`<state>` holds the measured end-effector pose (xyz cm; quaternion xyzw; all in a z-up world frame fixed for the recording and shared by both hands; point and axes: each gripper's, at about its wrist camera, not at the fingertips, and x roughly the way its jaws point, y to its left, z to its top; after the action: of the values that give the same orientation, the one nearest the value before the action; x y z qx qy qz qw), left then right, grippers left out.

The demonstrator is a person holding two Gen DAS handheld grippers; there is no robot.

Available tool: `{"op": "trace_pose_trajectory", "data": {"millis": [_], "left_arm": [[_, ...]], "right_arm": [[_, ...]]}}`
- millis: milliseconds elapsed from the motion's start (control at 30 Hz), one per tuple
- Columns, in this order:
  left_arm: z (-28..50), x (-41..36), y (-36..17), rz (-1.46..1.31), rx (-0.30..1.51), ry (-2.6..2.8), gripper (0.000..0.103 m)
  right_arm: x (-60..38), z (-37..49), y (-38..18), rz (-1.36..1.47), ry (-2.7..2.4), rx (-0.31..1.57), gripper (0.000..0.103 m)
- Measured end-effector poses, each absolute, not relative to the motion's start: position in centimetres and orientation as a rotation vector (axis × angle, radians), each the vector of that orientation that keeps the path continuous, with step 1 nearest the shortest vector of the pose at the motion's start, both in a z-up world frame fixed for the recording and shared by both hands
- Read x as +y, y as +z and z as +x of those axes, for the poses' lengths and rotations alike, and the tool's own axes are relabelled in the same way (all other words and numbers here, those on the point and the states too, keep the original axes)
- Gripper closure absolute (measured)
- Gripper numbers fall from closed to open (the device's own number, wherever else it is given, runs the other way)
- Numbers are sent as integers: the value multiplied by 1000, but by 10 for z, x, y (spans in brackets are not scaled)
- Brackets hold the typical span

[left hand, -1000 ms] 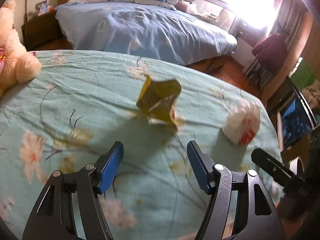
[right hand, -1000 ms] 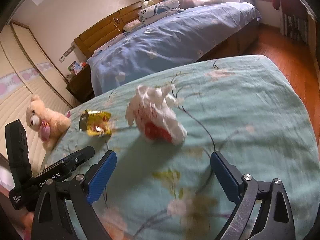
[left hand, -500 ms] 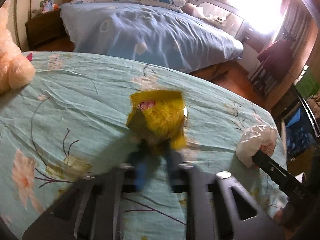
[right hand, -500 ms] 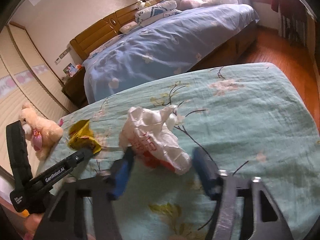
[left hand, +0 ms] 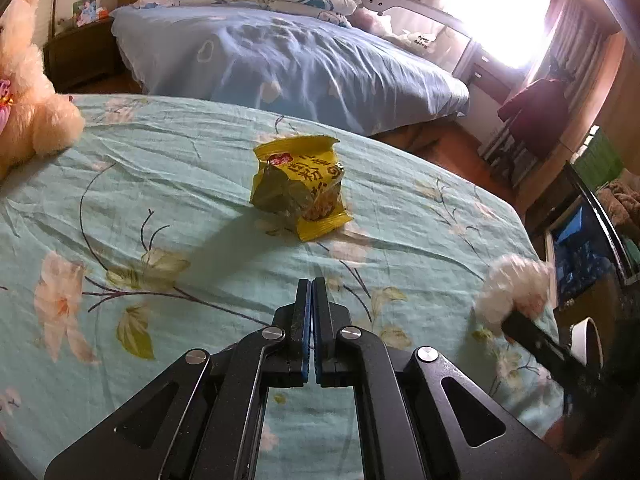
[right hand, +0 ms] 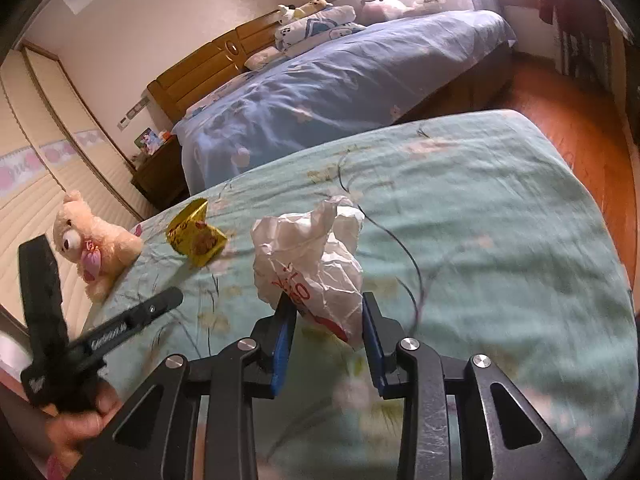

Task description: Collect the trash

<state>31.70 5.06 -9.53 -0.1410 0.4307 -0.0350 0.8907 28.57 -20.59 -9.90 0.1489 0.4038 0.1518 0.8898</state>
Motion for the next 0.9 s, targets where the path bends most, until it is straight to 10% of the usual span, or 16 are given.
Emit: {"op": "trace_pose_trajectory", "data": {"millis": [100, 233, 333, 467, 633, 900], "left_arm": [[326, 56, -95, -325, 899, -73, 100], [344, 55, -97, -311, 909, -54, 49], [359, 54, -98, -299, 889, -25, 35], [382, 56, -102, -284, 881, 8, 36], [390, 52, -104, -252, 874, -6, 88], [369, 49, -97, -250, 852, -43, 98]], "right_arm": [[-211, 272, -99, 331, 313, 839, 70], [-214, 256, -104, 376, 319, 846, 70], [-213, 250, -108, 387, 320, 850, 70], [-212, 250, -108, 384, 322, 852, 70], [-212, 250, -110, 387, 323, 849, 70], [-213, 247, -110, 384, 322, 843, 70]]}}
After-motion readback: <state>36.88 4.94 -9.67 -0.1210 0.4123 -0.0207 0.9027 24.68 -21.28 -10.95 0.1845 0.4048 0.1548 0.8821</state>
